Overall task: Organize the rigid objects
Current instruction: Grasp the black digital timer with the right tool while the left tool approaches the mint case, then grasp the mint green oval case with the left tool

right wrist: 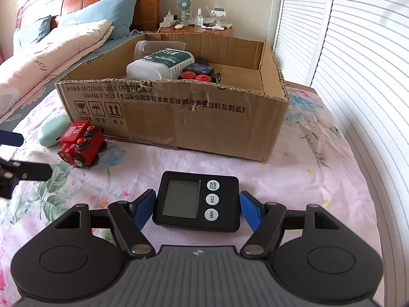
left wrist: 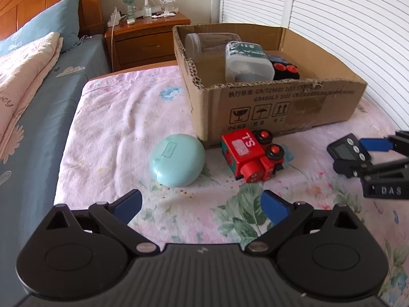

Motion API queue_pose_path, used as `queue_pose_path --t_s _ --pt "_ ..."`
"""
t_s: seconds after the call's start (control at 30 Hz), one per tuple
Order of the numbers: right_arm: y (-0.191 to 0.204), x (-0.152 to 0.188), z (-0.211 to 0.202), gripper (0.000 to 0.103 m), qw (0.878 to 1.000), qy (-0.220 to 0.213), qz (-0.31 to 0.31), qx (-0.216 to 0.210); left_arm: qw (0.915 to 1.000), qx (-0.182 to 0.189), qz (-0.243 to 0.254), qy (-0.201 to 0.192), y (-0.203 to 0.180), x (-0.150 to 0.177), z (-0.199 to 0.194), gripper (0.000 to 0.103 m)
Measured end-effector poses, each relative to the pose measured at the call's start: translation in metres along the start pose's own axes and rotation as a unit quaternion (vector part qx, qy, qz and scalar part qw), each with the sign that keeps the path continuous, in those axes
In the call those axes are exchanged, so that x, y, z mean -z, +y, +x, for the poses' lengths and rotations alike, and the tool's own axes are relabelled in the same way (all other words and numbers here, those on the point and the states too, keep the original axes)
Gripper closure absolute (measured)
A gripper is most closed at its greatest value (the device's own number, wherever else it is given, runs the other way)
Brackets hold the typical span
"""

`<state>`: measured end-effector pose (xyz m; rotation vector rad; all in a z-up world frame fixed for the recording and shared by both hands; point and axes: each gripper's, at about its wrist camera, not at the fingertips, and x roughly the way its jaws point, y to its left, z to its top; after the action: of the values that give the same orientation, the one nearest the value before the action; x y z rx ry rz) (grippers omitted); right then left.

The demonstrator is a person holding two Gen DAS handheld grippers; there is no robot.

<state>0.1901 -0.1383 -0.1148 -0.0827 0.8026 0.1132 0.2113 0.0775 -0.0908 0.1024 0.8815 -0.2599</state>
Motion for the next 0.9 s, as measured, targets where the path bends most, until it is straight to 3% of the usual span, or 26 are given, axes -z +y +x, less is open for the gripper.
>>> queue_pose_path --t_s 0.37,0.5,0.73,0.9 --pt "0.0 0.001 0.002 0.018 1.0 -0.003 -0.005 -0.007 0.9993 -0.03 0.003 -0.02 0.012 -0.012 0.005 0.01" --pt "0.002 0.001 0.002 0.014 1.0 -0.004 -0.007 -0.009 0.9991 -0.038 0.006 -0.019 0.021 -0.018 0.012 0.023" --pt "0.003 0.001 0.003 0.011 1.0 -0.004 -0.008 -0.009 0.9995 -0.025 0.017 -0.011 0.023 -0.024 0.029 0.031" --pt "0.002 0.001 0.003 0.01 1.0 -0.004 -0.007 -0.009 0.9998 -0.003 0.014 -0.013 0.022 -0.028 0.031 0.051"
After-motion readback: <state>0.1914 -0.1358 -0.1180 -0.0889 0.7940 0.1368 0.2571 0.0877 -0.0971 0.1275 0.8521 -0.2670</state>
